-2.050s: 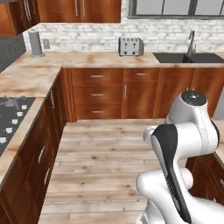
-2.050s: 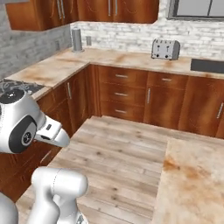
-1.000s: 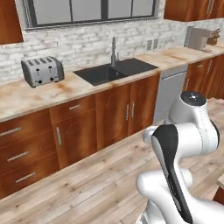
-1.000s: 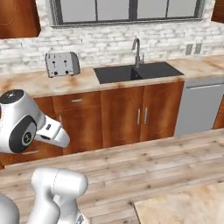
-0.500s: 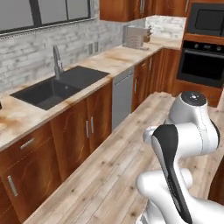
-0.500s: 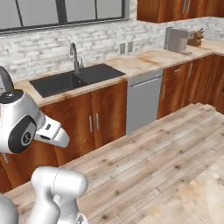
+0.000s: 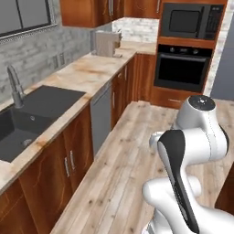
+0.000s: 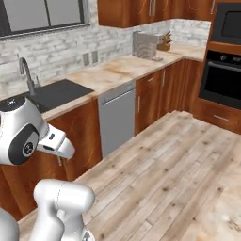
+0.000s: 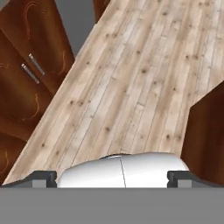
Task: Place two dumplings into each of the tupperware containers and then place the containers in the fridge.
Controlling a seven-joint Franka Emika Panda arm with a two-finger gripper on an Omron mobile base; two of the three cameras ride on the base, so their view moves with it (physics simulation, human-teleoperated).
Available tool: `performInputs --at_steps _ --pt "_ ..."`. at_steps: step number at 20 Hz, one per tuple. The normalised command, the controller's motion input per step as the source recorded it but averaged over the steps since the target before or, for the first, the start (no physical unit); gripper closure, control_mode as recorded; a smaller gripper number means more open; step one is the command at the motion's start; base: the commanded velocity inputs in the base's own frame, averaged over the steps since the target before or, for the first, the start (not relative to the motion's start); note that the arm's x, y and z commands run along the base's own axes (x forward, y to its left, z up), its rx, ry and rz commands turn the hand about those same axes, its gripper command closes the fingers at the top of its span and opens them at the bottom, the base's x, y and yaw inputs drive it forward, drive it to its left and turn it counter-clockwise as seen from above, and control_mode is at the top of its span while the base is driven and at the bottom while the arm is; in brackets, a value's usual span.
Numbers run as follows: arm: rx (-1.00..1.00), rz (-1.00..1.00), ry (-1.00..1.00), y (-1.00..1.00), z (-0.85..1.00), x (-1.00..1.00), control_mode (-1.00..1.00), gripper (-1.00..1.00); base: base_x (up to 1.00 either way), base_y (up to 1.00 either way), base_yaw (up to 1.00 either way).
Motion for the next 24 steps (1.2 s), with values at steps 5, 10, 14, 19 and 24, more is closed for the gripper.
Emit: performInputs --at_steps 5,10,14,19,24 --pt "0.0 0.0 0.0 0.0 0.0 0.0 1.0 -1.0 1.0 0.01 -0.59" --pt "0.0 0.0 0.0 0.0 0.0 0.0 1.0 -1.0 1.0 0.04 -0.5" --pt "0.0 0.0 0.0 0.0 0.0 0.0 1.0 -1.0 1.0 0.17 -0.44" --pt "0.0 0.0 0.0 0.0 0.0 0.0 1.0 -1.0 1.0 0.46 -0.31" --pt "0.0 0.0 0.0 0.0 0.0 0.0 1.0 -1.0 1.0 0.27 -0.38"
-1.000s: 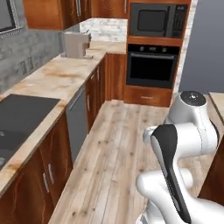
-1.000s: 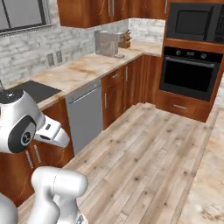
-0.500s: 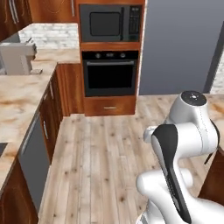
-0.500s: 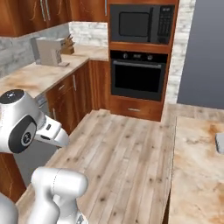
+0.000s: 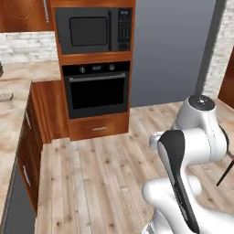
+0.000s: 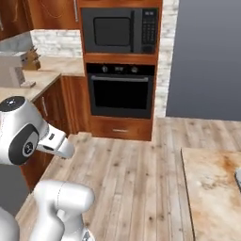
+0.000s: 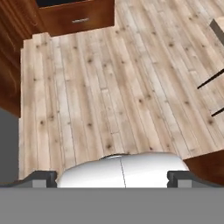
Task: Place two dumplings into each of the tupperware containers and then place the containers in the fridge.
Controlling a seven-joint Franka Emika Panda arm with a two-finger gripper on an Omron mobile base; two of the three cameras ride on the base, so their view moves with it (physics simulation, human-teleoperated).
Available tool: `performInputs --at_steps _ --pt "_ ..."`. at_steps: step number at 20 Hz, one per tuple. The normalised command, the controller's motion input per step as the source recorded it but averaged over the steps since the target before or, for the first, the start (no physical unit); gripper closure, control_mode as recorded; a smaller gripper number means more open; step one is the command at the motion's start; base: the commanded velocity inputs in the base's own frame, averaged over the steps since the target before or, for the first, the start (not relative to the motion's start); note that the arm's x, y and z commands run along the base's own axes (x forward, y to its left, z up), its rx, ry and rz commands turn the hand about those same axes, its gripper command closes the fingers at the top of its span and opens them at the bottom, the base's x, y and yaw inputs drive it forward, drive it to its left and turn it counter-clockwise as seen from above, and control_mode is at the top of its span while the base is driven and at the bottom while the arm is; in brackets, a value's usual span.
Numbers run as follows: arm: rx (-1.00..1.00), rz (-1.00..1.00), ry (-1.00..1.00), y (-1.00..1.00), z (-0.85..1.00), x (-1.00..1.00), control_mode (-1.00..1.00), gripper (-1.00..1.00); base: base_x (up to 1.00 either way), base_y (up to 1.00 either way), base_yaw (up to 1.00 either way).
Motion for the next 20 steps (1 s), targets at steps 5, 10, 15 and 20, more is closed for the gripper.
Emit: performInputs --at_steps 5,10,15,20 --pt "0.0 0.0 0.0 0.0 0.0 0.0 1.0 -1.0 1.0 0.19 -0.54" --pt "0.0 0.0 0.0 0.0 0.0 0.0 1.0 -1.0 0.98 0.17 -0.61" --pt "0.0 0.0 0.0 0.0 0.0 0.0 1.0 -1.0 0.79 0.22 -0.65" --pt "0.0 0.0 0.0 0.0 0.0 0.0 1.0 -1.0 0.54 0.17 -0.74"
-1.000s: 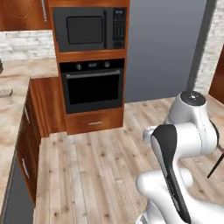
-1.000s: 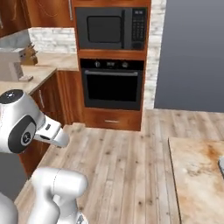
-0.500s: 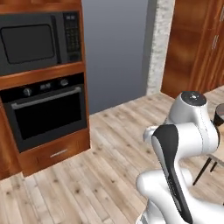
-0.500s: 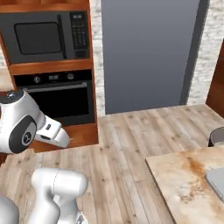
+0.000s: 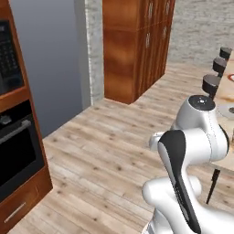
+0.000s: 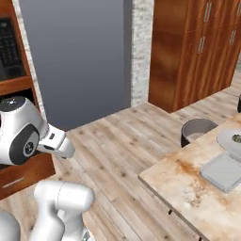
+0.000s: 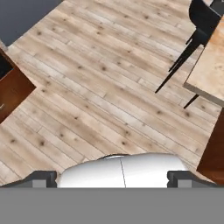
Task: Place two dumplings into each of the tupperware containers and then place the containers in the fridge.
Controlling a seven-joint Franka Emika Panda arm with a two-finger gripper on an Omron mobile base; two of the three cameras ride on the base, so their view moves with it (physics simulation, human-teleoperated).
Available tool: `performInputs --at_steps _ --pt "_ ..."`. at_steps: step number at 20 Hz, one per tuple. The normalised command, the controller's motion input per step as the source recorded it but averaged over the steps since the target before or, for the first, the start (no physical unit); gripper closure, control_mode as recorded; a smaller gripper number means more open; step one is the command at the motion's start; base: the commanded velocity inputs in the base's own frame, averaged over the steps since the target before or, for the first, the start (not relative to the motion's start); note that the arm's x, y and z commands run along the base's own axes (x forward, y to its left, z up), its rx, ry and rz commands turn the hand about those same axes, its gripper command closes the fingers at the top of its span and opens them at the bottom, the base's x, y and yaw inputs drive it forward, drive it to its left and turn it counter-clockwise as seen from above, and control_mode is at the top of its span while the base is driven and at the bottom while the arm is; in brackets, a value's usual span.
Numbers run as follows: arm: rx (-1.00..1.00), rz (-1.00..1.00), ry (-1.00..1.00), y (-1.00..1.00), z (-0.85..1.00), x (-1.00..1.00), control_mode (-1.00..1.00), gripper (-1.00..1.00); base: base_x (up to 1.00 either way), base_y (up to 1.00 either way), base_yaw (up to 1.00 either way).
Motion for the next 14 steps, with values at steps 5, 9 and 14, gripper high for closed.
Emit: performInputs --at_steps 5,9,14 --pt "0.0 0.0 0.0 0.0 0.0 0.0 1.0 -1.0 0.68 0.32 -0.61" --pt "0.0 0.0 0.0 0.0 0.0 0.0 1.0 -1.0 0.71 0.36 -0.49" --pt "0.0 0.0 0.0 0.0 0.0 0.0 1.0 -1.0 0.73 0.04 -0.51"
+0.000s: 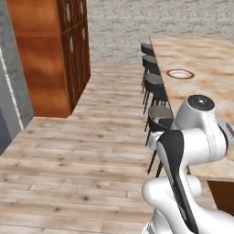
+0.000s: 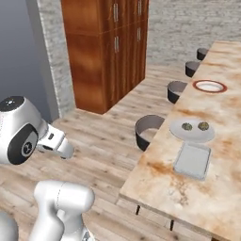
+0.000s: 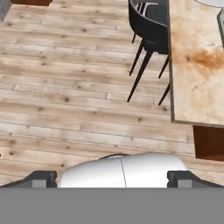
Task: Place two dumplings into each of the tupperware containers and then place the containers in the fridge.
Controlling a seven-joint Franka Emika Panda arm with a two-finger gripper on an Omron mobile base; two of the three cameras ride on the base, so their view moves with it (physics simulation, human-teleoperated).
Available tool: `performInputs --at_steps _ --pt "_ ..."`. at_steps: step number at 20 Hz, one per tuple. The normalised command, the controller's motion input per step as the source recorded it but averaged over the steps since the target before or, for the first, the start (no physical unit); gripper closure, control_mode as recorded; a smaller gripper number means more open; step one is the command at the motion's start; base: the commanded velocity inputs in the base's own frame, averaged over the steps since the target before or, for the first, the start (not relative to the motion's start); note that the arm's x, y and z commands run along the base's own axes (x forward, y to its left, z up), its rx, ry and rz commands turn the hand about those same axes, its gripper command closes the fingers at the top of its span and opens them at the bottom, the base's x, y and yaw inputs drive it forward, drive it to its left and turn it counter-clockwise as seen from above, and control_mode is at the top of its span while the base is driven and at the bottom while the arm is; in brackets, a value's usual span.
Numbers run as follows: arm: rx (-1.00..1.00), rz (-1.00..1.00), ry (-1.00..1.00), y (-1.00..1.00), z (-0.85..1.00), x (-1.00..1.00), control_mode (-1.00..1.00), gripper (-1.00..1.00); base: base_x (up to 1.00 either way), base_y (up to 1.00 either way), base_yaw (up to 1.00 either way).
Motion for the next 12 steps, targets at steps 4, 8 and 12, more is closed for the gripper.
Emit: performInputs --at_steps 4,8,12 --pt "0.0 0.0 0.0 0.0 0.0 0.0 1.0 -1.0 0.84 0.44 -0.31" --pt "0.0 0.0 0.0 0.0 0.0 0.0 1.0 -1.0 0.61 0.36 -0.34" --pt "0.0 0.0 0.0 0.0 0.0 0.0 1.0 -1.0 0.64 -0.08 -0.34"
